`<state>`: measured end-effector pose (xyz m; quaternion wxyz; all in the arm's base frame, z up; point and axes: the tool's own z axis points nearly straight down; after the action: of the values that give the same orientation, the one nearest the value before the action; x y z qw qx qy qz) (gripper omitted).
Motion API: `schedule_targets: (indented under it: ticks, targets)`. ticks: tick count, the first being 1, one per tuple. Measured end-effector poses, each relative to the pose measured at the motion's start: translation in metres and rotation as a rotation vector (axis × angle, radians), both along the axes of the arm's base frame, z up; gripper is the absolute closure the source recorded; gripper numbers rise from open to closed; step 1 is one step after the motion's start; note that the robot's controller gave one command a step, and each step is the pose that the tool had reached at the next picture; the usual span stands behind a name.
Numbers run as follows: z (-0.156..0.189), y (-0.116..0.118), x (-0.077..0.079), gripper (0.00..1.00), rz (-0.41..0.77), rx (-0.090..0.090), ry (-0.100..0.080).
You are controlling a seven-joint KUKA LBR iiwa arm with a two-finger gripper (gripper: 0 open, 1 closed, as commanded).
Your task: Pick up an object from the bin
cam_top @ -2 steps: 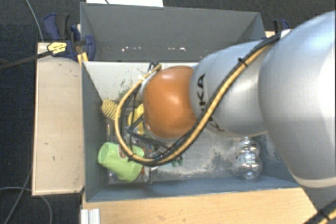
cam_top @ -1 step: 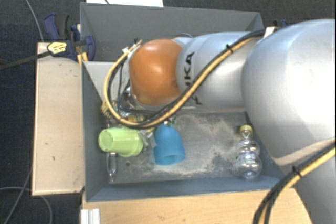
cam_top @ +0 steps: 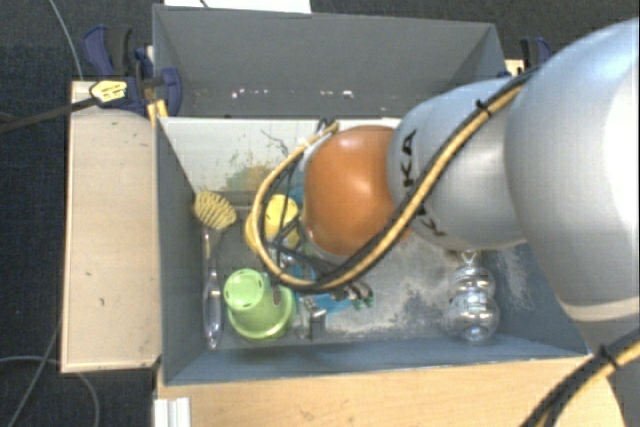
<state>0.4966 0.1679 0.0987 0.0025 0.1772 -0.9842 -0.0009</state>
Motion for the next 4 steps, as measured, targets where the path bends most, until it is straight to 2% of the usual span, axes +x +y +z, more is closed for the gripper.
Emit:
schedule_targets:
  ticks: [1,2,3,4]
  targets:
    - [-0.027,0.061,0.07,0.0,0.338,-0.001,-0.017]
    - [-0.025,0.057,0.063,0.0,0.28,0.005,-0.025]
    - [-0.027,0.064,0.073,0.0,0.328,-0.012,-0.005]
    - [-0.027,0.059,0.066,0.0,0.173,-0.001,-0.008]
